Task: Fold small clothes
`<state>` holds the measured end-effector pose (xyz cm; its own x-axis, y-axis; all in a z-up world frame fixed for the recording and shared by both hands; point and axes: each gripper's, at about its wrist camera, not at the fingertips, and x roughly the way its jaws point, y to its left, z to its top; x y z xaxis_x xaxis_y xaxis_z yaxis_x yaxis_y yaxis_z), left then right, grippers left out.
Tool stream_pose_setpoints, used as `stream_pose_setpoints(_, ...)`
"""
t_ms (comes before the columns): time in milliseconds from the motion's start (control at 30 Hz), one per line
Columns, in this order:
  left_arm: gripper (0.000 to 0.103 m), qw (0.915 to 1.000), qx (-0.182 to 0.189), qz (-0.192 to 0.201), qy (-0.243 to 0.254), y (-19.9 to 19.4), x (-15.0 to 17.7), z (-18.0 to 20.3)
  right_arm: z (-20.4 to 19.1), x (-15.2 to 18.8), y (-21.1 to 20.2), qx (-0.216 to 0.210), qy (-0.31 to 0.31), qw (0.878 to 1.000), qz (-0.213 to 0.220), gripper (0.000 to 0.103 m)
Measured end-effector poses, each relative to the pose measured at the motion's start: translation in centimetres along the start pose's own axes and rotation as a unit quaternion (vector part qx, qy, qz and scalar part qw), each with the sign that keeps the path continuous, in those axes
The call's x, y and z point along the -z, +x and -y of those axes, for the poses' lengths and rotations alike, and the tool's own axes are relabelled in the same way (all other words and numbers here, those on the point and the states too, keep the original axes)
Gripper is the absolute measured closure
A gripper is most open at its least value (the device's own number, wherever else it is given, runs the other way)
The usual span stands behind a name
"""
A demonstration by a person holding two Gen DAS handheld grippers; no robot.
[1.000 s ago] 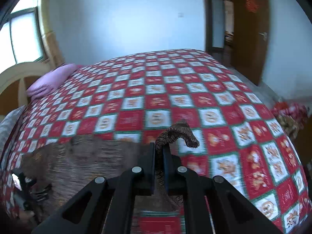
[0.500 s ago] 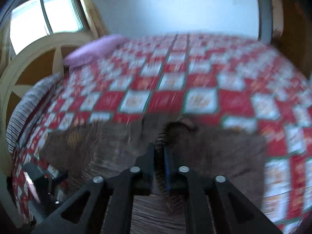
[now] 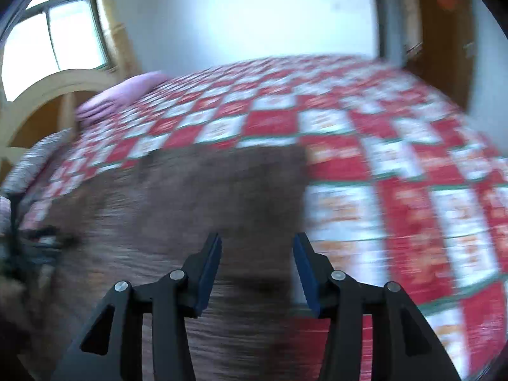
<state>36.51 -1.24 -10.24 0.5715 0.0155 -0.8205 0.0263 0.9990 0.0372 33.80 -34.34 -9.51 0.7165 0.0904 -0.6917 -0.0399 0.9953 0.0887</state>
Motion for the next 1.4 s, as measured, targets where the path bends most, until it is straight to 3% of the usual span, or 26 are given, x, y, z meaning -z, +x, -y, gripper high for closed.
stream_pose_setpoints(67, 0.000, 0.9999, 0.012, -0.006, 0.007, 0.1, -1.4, 2.1, 2.3, 0.5, -0.1, 0.019, 0.033, 0.999, 0.014, 0.054)
stream_pose_setpoints(167, 0.000, 0.9997, 0.010, -0.006, 0.022, 1.2, -2.5, 5.0, 4.9, 1.9, 0.5, 0.007, 0.082, 0.996, 0.017, 0.054)
stream_pose_setpoints(267, 0.000, 0.9997, 0.012, -0.013, 0.020, 2.8, -3.0, 6.6, 6.5, 2.8, 1.7, -0.006, 0.130, 0.991, -0.009, 0.052)
stream_pose_setpoints(367, 0.001, 0.9997, 0.009, -0.023, 0.008, 4.4, -3.2, 7.6, 5.9, 2.9, 2.0, -0.012, 0.119, 0.993, -0.009, 0.043)
stream_pose_setpoints(567, 0.000, 0.9959, -0.071, 0.021, 0.052, 5.0, -2.1, 8.7, 5.8, 3.1, 1.8, -0.012, 0.112, 0.994, -0.008, 0.039)
stream_pose_setpoints(733, 0.000, 0.9964, -0.069, 0.031, 0.038, 4.4, -1.5, 7.5, 3.6, 2.3, -0.8, -0.009, 0.072, 0.996, 0.041, 0.039)
stream_pose_setpoints(833, 0.000, 0.9967, -0.063, 0.037, 0.038, 3.5, -1.0, 6.9, -0.4, 0.6, -0.3, -0.065, 0.021, 0.997, 0.020, 0.039)
stream_pose_setpoints(1000, 0.000, 0.9977, -0.047, 0.049, 0.008, 1.2, 0.0, 3.6, -9.2, -1.7, 3.2, -0.138, -0.084, 0.986, -0.040, 0.039)
stream_pose_setpoints(1200, 0.000, 0.9950, -0.067, 0.067, -0.032, -1.8, 1.9, -3.9, -16.0, -0.6, 9.1, -0.143, -0.143, 0.971, -0.125, 0.039)
stream_pose_setpoints(1267, 0.000, 0.9929, -0.090, 0.064, -0.046, -1.9, 2.7, -7.1, -17.6, -0.1, 9.0, -0.122, -0.181, 0.970, -0.111, 0.038)
stream_pose_setpoints(1333, 0.000, 0.9900, -0.109, 0.060, -0.067, -2.0, 3.6, -10.3, -18.5, 0.0, 8.7, -0.143, -0.187, 0.964, -0.125, 0.038)
stream_pose_setpoints(1400, 0.000, 0.9853, -0.128, 0.057, -0.097, -2.0, 4.4, -13.7, -18.9, -0.7, 8.0, -0.113, -0.190, 0.970, -0.102, 0.038)
